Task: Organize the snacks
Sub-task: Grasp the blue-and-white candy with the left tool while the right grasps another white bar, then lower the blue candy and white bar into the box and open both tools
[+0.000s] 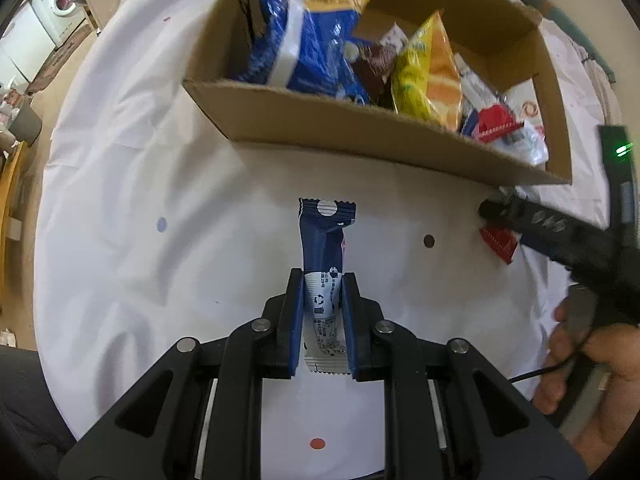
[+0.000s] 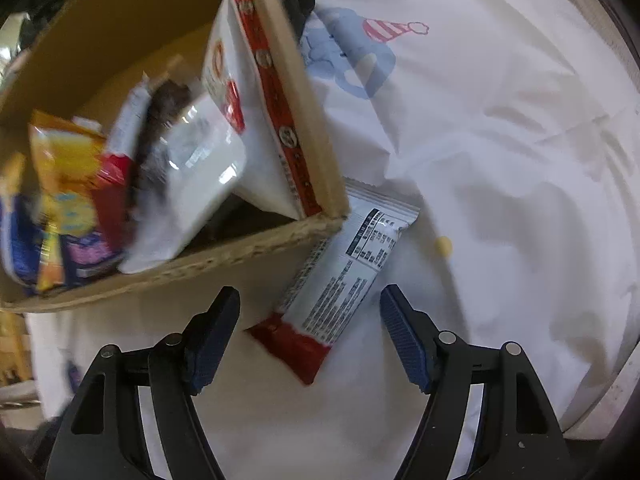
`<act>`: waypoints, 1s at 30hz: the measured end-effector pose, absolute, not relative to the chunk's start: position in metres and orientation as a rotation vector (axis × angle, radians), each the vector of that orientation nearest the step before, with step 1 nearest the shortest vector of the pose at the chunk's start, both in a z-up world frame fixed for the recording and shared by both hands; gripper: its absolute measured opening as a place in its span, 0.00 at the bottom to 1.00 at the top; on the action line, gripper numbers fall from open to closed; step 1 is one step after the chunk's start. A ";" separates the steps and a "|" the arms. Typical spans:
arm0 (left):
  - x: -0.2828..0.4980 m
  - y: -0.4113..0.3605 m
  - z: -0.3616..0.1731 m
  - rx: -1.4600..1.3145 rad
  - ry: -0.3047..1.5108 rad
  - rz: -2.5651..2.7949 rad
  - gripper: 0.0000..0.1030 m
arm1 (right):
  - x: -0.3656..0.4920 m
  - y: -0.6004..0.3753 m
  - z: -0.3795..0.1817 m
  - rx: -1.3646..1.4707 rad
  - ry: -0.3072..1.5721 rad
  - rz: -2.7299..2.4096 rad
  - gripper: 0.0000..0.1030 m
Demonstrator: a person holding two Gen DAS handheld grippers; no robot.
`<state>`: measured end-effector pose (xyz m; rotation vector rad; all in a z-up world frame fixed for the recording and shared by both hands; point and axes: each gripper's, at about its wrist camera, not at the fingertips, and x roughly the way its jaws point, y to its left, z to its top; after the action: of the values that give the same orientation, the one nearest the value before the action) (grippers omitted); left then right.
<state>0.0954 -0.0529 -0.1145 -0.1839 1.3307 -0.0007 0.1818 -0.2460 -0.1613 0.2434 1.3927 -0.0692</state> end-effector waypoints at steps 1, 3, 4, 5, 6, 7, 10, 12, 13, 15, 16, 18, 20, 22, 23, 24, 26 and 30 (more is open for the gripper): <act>0.094 -0.052 -0.114 -0.190 1.330 -0.001 0.14 | 0.182 -0.244 -0.163 0.217 1.391 -0.069 0.73; 0.095 -0.051 -0.113 -0.203 1.333 0.003 0.14 | 0.180 -0.237 -0.166 0.141 1.379 -0.065 0.73; 0.094 -0.051 -0.114 -0.213 1.339 0.002 0.14 | 0.178 -0.234 -0.166 0.099 1.364 -0.056 0.72; 0.100 -0.049 -0.112 -0.215 1.345 0.000 0.14 | 0.177 -0.234 -0.167 0.087 1.358 -0.056 0.67; 0.102 -0.050 -0.112 -0.215 1.348 -0.004 0.14 | 0.175 -0.234 -0.166 0.077 1.352 -0.061 0.62; 0.102 -0.052 -0.112 -0.213 1.347 -0.004 0.14 | 0.173 -0.237 -0.164 0.068 1.347 -0.068 0.52; 0.108 -0.045 -0.107 -0.213 1.333 -0.007 0.14 | 0.167 -0.255 -0.157 0.132 1.343 -0.076 0.28; 0.106 -0.034 -0.109 -0.210 1.319 -0.003 0.14 | 0.163 -0.267 -0.156 0.184 1.347 -0.065 0.27; 0.106 -0.033 -0.109 -0.211 1.315 0.003 0.14 | 0.160 -0.272 -0.154 0.200 1.343 -0.065 0.27; 0.106 -0.029 -0.109 -0.225 1.318 0.012 0.14 | 0.157 -0.280 -0.150 0.219 1.334 -0.061 0.27; 0.106 -0.027 -0.110 -0.234 1.323 0.016 0.14 | 0.155 -0.285 -0.148 0.243 1.329 -0.055 0.27; 0.105 -0.027 -0.111 -0.241 1.335 0.019 0.14 | 0.151 -0.294 -0.142 0.272 1.312 -0.047 0.26; 0.105 -0.026 -0.112 -0.240 1.338 0.022 0.14 | 0.149 -0.305 -0.131 0.313 1.271 -0.051 0.26; 0.105 -0.026 -0.112 -0.229 1.325 0.030 0.14 | 0.152 -0.314 -0.120 0.349 1.229 -0.047 0.26; 0.106 -0.024 -0.111 -0.227 1.316 0.038 0.14 | 0.150 -0.316 -0.112 0.352 1.202 -0.048 0.26; 0.106 -0.021 -0.110 -0.230 1.306 0.046 0.14 | 0.148 -0.320 -0.103 0.361 1.166 -0.046 0.26; 0.107 -0.017 -0.107 -0.231 1.290 0.066 0.14 | 0.145 -0.324 -0.089 0.386 1.107 -0.037 0.26; 0.107 -0.004 -0.095 -0.269 1.254 0.091 0.14 | 0.146 -0.318 -0.063 0.400 0.983 -0.010 0.26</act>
<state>0.1073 -0.0036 -0.0949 -0.2694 1.2540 0.0910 0.1461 -0.3177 -0.0635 0.4004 0.9829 -0.0099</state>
